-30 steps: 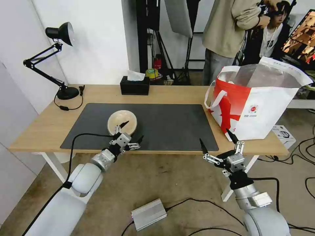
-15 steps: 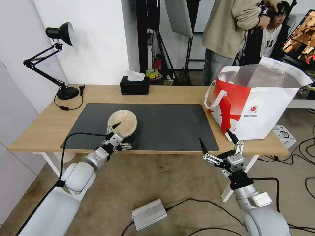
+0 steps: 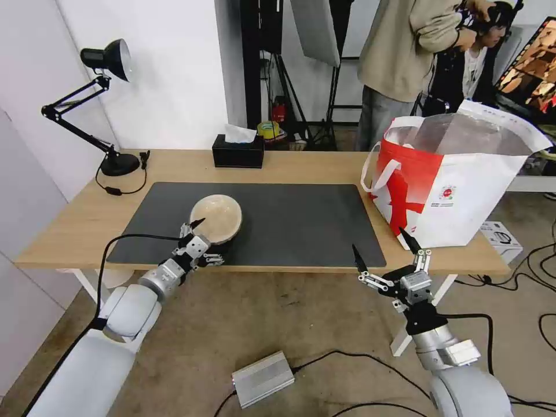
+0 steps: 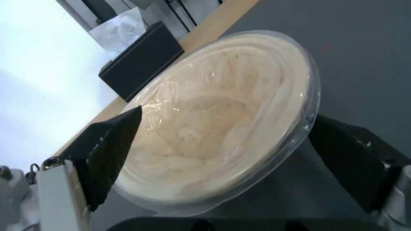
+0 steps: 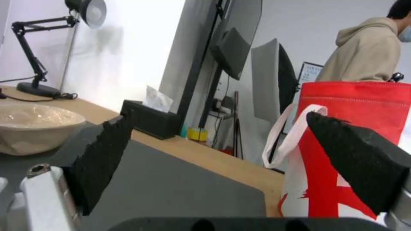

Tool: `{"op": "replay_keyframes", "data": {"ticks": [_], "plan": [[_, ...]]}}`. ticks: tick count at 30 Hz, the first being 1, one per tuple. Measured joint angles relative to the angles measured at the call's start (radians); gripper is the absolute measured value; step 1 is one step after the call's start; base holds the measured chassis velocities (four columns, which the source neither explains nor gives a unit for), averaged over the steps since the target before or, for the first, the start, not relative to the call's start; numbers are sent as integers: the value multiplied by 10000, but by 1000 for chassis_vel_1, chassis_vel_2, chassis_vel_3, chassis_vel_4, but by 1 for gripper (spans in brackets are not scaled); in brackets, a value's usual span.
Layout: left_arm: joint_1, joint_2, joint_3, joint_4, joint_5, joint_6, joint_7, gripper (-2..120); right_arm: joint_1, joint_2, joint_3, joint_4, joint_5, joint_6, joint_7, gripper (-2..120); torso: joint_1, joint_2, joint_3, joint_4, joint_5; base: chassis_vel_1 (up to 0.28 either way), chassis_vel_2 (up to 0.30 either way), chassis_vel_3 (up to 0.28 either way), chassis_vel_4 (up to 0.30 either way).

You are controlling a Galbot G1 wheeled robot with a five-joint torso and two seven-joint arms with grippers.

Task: Pick up the trash from the table and place it into the takeout bag.

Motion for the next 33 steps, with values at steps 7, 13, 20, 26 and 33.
{"op": "replay_keyframes", "data": {"ticks": [7, 13, 20, 26, 33], "plan": [[-159, 124, -21, 59, 4, 86, 228, 100, 0, 0, 0, 0, 0, 0, 0, 100, 1, 0, 0, -1, 0, 0, 0, 0, 0], [-369, 319, 67, 232, -26, 131, 404, 100, 0, 0, 0, 0, 0, 1, 0, 100, 1, 0, 0, -1, 0, 0, 0, 0, 0], [-823, 575, 362, 645, -117, 163, 600, 100, 0, 0, 0, 0, 0, 0, 0, 100, 1, 0, 0, -1, 0, 0, 0, 0, 0], [-932, 655, 505, 914, -112, 80, 691, 100, 0, 1, 0, 0, 0, 0, 0, 100, 1, -2, 0, -1, -1, 0, 0, 0, 0], [-1028, 670, 557, 1029, -65, 21, 709, 99, 0, 0, 0, 0, 0, 1, 0, 100, 1, -2, 0, -1, 0, 0, 0, 0, 0]]}}
